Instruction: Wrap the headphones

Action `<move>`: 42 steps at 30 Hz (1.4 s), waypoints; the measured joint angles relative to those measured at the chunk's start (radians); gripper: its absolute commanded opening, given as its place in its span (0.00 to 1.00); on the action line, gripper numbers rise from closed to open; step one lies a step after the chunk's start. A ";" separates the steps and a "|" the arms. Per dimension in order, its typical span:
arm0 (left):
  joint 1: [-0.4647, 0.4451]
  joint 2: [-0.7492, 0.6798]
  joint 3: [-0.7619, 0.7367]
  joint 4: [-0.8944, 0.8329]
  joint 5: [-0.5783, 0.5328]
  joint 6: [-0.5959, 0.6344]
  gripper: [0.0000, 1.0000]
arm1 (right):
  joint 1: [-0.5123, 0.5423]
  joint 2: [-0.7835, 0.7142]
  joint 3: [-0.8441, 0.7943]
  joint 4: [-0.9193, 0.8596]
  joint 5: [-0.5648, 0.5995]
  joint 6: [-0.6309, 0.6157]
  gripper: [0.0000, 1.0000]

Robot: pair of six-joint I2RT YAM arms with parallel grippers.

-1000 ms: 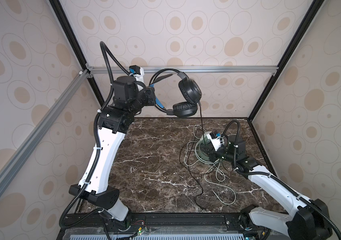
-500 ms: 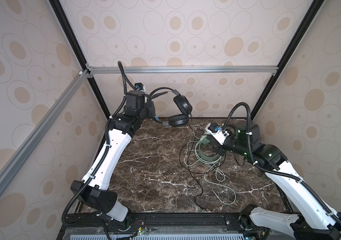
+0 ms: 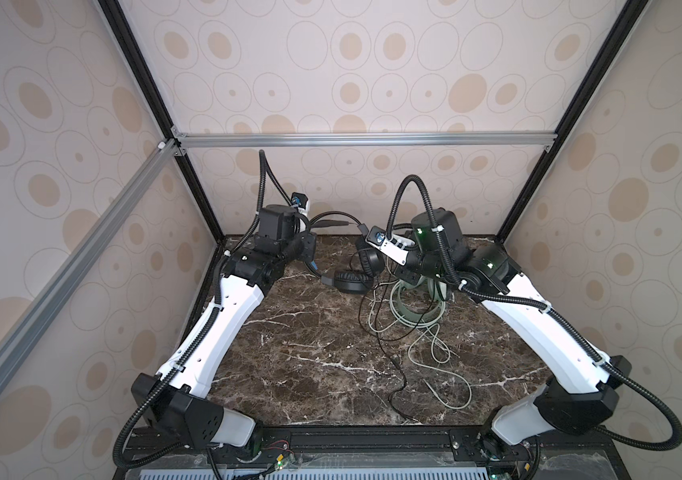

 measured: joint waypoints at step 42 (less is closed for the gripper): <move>-0.041 -0.057 -0.122 0.043 0.386 -0.028 0.00 | -0.173 0.207 0.201 -0.094 -0.012 0.266 0.51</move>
